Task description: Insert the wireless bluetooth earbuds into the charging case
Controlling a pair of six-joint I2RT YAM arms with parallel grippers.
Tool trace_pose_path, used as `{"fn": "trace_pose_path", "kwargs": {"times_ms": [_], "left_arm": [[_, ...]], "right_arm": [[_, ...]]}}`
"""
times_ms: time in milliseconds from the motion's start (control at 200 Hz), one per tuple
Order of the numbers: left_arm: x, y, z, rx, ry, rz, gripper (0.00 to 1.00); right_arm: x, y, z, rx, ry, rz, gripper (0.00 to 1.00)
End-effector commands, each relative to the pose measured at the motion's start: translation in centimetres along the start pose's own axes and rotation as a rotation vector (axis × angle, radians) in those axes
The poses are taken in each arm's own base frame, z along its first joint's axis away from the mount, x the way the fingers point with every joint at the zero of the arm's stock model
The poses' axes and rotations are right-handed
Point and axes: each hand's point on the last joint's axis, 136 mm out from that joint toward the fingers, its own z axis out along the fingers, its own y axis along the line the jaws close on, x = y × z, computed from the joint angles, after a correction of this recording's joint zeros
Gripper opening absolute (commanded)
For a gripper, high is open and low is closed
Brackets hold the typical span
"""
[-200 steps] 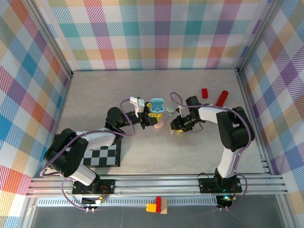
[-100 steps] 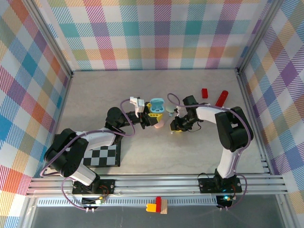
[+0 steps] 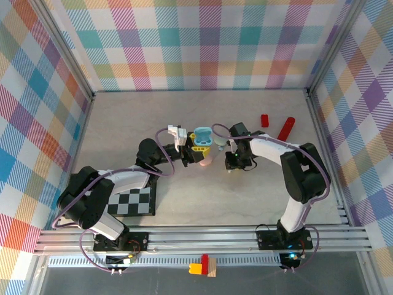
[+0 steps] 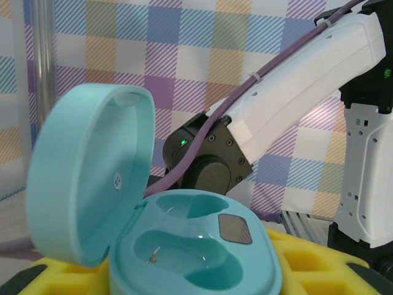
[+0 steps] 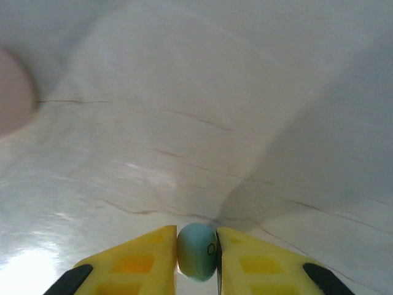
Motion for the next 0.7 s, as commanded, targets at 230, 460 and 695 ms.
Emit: {"fn": "trace_pose_path", "kwargs": {"times_ms": [230, 460, 695], "left_arm": [[-1.9, -0.6, -0.4, 0.030, -0.043, 0.057, 0.42], [-1.9, -0.6, -0.6, 0.027, -0.042, 0.057, 0.42], [-1.6, -0.3, -0.8, 0.023, -0.036, 0.056, 0.42]], "right_arm": [[-0.1, -3.5, -3.4, 0.346, -0.015, 0.016, 0.21], [-0.2, -4.1, -3.8, 0.465, 0.004, -0.024, 0.21], [-0.7, -1.6, -4.9, 0.272, -0.097, -0.011, 0.21]]}}
